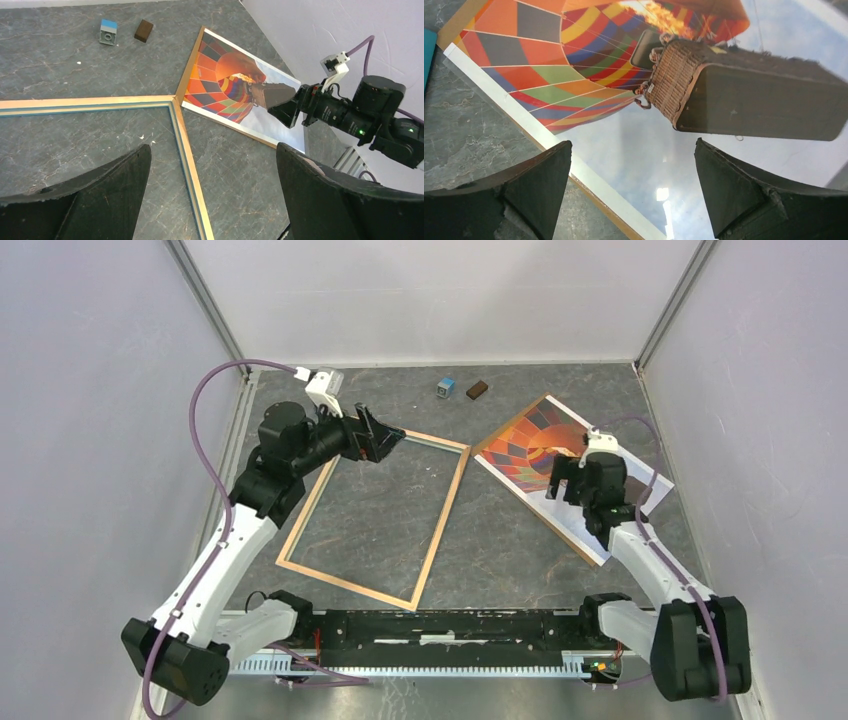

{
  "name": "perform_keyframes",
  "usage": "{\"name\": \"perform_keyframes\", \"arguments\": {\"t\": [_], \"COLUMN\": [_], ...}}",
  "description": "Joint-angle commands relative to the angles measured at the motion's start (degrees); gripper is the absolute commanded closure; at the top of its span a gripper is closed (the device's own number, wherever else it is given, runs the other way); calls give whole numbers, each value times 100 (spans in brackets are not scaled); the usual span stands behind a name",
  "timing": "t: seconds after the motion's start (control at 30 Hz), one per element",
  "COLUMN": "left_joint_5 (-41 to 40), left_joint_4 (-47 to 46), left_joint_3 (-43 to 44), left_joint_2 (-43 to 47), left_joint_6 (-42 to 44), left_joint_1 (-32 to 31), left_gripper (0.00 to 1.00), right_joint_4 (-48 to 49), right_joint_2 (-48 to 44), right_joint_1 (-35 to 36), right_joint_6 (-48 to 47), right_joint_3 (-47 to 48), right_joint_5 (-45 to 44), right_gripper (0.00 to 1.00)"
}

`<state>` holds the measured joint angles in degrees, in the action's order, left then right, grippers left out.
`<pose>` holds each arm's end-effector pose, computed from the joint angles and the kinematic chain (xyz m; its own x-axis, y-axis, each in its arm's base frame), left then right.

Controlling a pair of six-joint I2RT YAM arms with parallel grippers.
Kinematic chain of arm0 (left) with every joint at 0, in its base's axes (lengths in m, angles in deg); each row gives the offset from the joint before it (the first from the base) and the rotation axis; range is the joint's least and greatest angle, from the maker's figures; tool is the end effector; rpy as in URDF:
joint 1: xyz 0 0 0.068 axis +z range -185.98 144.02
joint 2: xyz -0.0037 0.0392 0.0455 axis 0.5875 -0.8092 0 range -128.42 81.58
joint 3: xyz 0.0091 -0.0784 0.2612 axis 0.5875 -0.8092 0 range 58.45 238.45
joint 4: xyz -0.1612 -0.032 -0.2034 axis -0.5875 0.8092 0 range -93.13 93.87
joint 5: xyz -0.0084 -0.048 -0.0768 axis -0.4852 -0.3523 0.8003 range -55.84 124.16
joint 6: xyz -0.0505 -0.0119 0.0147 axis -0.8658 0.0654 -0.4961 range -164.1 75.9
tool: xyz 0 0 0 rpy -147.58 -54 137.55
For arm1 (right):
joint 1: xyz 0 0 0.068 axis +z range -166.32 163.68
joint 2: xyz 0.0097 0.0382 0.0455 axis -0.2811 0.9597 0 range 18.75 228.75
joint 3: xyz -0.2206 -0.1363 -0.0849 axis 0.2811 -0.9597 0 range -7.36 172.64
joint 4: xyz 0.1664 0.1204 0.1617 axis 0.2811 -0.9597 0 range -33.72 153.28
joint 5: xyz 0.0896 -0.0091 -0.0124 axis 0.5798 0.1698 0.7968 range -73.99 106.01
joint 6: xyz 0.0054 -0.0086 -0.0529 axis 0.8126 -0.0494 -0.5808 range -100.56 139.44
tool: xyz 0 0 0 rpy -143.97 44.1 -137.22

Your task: Put the photo into the frame

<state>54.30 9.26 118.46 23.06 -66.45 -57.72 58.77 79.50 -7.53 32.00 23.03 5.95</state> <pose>0.2101 -0.0970 0.3847 -0.4140 -0.2193 -0.8835 0.5452 0.7174 -0.4336 0.2205 0.0279 0.2096 -0.5535 0.1310 -0.8225 0.1142 0.9902 0.0809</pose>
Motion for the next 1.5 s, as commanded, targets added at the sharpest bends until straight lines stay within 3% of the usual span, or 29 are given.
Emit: {"name": "perform_keyframes", "arguments": {"t": [0.0, 0.13, 0.47, 0.63, 0.8, 1.03, 1.2, 1.47], "left_joint_5": [349, 527, 833, 616, -648, -1809, -2805, -3251], "left_joint_4": [-6, -121, 279, -463, -1917, -2029, -1800, -2395], "left_joint_3": [255, 198, 499, 398, 199, 875, 1321, 1571], "left_joint_2": [-185, -439, -1771, -2533, -3255, -4683, -5260, -5976], "left_joint_6": [-200, -479, -451, -1397, -2957, -4084, -4421, -4957], "left_joint_1": [-32, -115, -1070, -1584, -2269, -2731, -2960, -2957], "left_gripper": [0, 0, 0, 0, 0, 0, 0, 0], "right_joint_4": [640, 556, 635, 1194, 1773, 2025, 2180, 2306], "right_joint_2": [249, 638, 999, 1029, 994, 1187, 1299, 1493], "right_joint_1": [-680, -1162, -1802, -1811, -1820, -1858, -1907, -1941], "right_joint_6": [324, 180, 2, 184, 544, 684, 770, 871], "right_joint_3": [-96, -10, -116, -466, -903, -1162, -1288, -1362], "right_joint_5": [1633, 2126, 2164, 2453, 2470, 2392, 2357, 2613], "right_gripper": [3, 6, 8, 9, 9, 9, 9, 10]}}
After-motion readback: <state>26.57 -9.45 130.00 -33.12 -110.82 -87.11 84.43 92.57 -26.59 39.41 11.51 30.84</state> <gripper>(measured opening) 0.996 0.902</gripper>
